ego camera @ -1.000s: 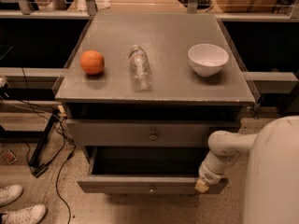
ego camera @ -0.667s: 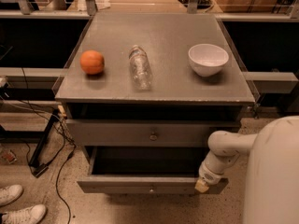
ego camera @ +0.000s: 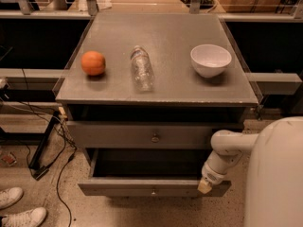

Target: Open middle drawer

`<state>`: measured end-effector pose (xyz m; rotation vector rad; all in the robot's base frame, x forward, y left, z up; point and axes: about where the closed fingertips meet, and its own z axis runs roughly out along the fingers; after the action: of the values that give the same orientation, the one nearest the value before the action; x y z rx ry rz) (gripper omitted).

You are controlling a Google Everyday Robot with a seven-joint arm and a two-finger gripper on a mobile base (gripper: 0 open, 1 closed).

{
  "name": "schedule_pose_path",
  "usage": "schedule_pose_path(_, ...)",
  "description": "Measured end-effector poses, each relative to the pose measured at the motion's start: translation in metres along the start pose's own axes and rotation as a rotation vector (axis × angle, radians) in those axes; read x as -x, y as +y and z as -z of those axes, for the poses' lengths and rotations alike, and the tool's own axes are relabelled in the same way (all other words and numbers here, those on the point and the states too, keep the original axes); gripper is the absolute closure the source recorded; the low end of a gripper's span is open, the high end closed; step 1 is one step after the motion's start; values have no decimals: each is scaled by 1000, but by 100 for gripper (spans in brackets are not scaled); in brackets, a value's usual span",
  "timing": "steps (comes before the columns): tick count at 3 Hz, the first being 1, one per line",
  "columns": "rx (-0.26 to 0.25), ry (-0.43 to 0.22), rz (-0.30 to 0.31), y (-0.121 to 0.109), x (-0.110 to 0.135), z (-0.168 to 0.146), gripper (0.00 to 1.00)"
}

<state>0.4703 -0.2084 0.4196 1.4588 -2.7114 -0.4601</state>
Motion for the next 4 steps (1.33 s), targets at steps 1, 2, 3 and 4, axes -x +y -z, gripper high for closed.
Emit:
schedule_pose_path(1,0,0,0,-2,2,1,100)
schedule_pose_path(2,-1,-11,-22,-1,-6,4,100)
schedule_pose_path(3,-1,-11,-22,-3,-4,4,100)
schedule_pose_path(4,-1,-20,-33,-3,-9,7,100)
